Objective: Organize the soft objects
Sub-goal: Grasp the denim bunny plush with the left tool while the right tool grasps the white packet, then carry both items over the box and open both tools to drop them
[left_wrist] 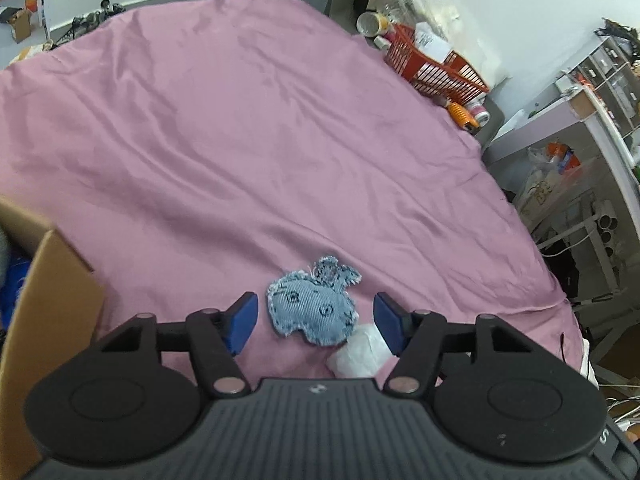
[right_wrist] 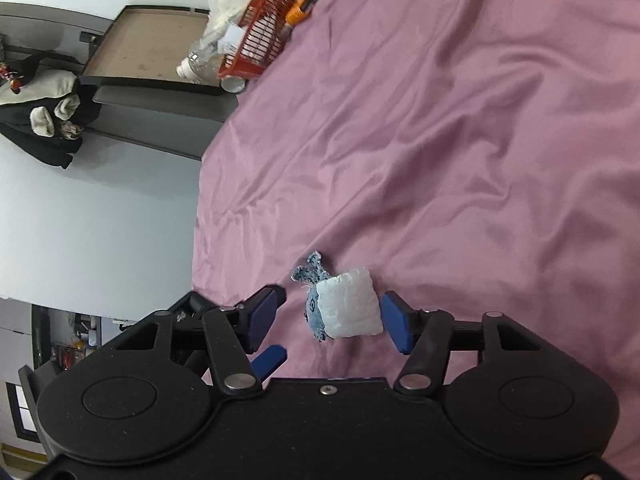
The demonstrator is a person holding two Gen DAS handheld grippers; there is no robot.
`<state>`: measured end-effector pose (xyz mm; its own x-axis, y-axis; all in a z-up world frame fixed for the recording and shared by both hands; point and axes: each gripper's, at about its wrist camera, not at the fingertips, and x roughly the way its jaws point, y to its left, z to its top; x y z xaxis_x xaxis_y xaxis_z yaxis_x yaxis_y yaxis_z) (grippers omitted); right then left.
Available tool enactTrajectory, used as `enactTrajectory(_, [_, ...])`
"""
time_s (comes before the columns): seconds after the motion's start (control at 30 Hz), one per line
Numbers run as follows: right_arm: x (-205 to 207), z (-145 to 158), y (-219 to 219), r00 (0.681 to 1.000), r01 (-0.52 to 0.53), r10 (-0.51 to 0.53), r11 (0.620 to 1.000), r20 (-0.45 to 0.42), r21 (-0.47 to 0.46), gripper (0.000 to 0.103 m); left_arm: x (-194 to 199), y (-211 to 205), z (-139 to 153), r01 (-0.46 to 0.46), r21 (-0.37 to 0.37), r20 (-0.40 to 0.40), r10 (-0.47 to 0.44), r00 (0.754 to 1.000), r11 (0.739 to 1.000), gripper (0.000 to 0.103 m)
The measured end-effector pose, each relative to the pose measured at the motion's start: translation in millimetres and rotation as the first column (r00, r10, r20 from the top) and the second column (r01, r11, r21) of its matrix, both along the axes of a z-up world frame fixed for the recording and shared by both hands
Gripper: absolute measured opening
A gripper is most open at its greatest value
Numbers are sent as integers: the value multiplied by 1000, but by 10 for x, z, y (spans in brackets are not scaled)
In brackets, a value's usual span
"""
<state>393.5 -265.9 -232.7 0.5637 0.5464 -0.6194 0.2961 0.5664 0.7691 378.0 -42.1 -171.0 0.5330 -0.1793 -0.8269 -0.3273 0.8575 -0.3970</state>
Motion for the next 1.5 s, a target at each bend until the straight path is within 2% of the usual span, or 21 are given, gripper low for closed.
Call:
enactTrajectory(0.2, [63, -137, 46, 999, 11, -11, 1000, -38, -15, 56, 180, 13, -212, 6, -5, -46, -7, 999, 1000, 63])
enactTrajectory(0.3, [83, -180, 78, 999, 6, -7, 1000, -44, -19, 56, 229, 21, -316, 5, -20, -71, -7, 997, 1000, 56])
enactTrajectory(0.4, [85, -220, 120, 999, -3, 2, 1000, -40, -23, 45, 241, 39, -408, -12, -50, -92, 8, 996, 999, 50])
enactTrajectory(0.43, [88, -235, 129, 999, -7, 6, 1000, -42, -22, 39, 233, 34, -409, -16, -47, -92, 12, 996, 999, 45])
enactTrajectory(0.57, [41, -196, 95, 999, 12, -13, 999, -33, -29, 37, 188, 38, -385, -30, -58, -92, 24, 996, 998, 35])
enactTrajectory(0.67, [-17, -137, 27, 999, 35, -35, 999, -23, -15, 37, 129, 53, -302, -42, -56, -80, 38, 996, 998, 33])
enactTrajectory(1.07, [-279, 253, -102, 997, 4, -5, 1000, 77, 19, 37, -445, 142, 307, -67, -47, 80, 71, 994, 997, 33])
enactTrajectory(1.17, [-338, 378, -94, 993, -17, 15, 1000, 116, 21, 37, -604, 153, 437, -74, -27, 109, 76, 991, 997, 33])
enactTrajectory(1.5, [-480, 659, 77, 971, -127, 120, 992, 208, 16, 37, -1142, 423, 665, -150, -41, 162, 155, 975, 988, 33])
